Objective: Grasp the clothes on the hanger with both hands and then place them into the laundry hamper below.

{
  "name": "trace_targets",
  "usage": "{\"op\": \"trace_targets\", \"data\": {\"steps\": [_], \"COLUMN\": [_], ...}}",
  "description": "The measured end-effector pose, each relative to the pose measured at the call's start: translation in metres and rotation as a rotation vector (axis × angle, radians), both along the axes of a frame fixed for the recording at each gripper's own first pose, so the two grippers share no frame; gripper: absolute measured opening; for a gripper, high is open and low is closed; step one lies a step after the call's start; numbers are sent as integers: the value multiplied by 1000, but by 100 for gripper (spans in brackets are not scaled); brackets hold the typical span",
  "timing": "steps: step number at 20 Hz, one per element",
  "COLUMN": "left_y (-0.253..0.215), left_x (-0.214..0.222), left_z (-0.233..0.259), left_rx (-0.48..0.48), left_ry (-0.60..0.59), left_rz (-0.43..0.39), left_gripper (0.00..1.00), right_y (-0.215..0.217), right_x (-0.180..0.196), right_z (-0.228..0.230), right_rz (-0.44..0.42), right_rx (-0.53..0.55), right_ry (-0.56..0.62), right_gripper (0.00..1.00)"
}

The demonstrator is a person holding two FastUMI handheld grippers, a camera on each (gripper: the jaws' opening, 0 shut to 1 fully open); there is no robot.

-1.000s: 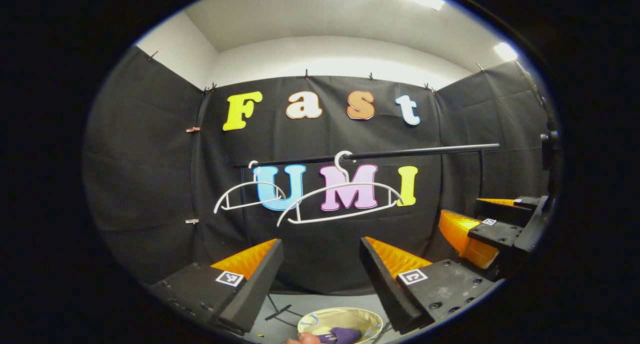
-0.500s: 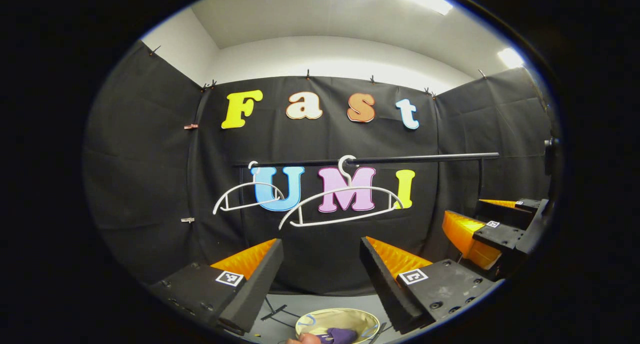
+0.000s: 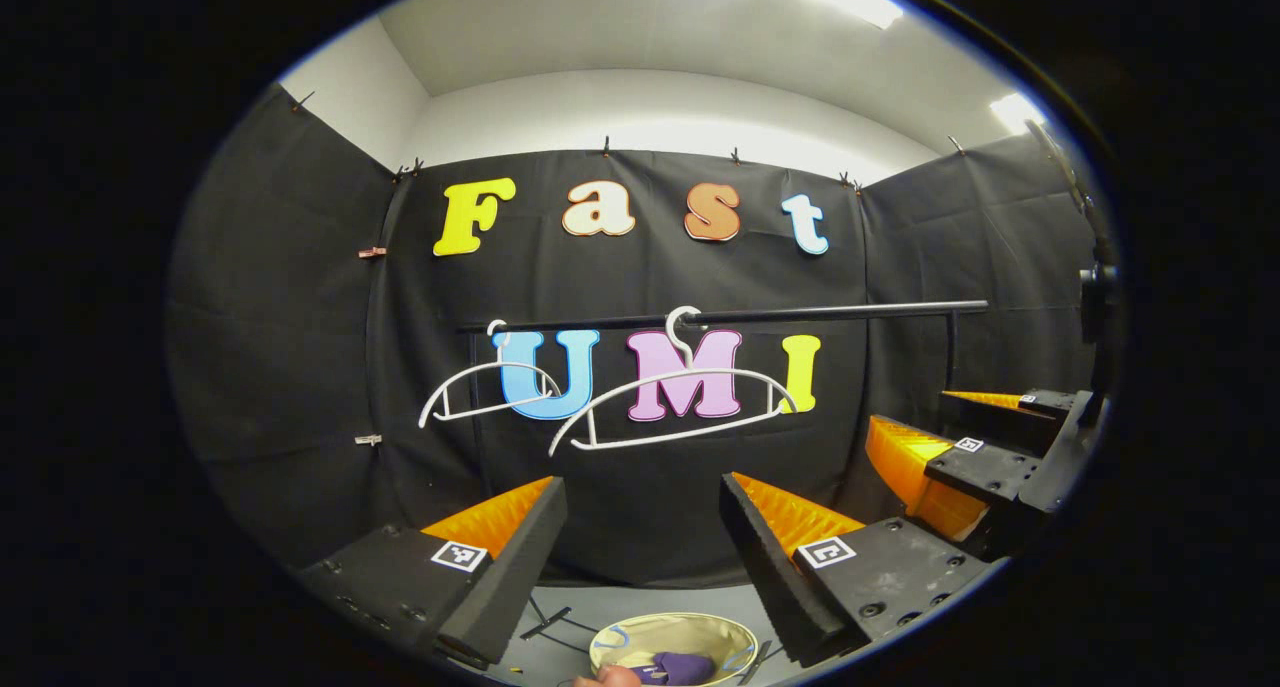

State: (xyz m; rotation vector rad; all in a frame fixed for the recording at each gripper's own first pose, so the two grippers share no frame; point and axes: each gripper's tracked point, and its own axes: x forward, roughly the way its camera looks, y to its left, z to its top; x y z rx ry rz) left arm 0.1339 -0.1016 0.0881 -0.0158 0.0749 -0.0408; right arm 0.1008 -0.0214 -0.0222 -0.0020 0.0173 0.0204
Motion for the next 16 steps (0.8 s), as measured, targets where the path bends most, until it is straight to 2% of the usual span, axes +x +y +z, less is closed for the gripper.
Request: {"op": "trace_targets", "data": {"steps": [2, 3, 7, 8, 10, 15, 16], "left_y": [-1, -2, -1, -1, -1, -2, -2], "left_x": [-1, -1, -1, -1, -2, -4, -3], "left_z": [0, 0, -1, -1, -1, 0, 0], "left_rx": [-3, -4, 1, 4, 8, 12, 11], "left_ry": [1, 3, 10, 11, 13, 10, 10], "left_rz": [-3, -5, -3, -3, -3, -8, -10], "left_gripper": [98, 95, 98, 96, 97, 98, 98], "right_y": [-1, -2, -4, -4, -6, -5, -5], "right_x": [0, -1, -3, -3, -4, -5, -5], "right_z": [0, 0, 0, 1, 1, -2, -1], "right_rz": [-4, -5, -12, -12, -16, -18, -19], "right_rx": [-3, -5, -6, -6, -11, -8, -8], "right_ry": [1, 1, 1, 0, -3, 6, 5], "right_gripper": [96, 96, 96, 99, 96, 96, 99]}}
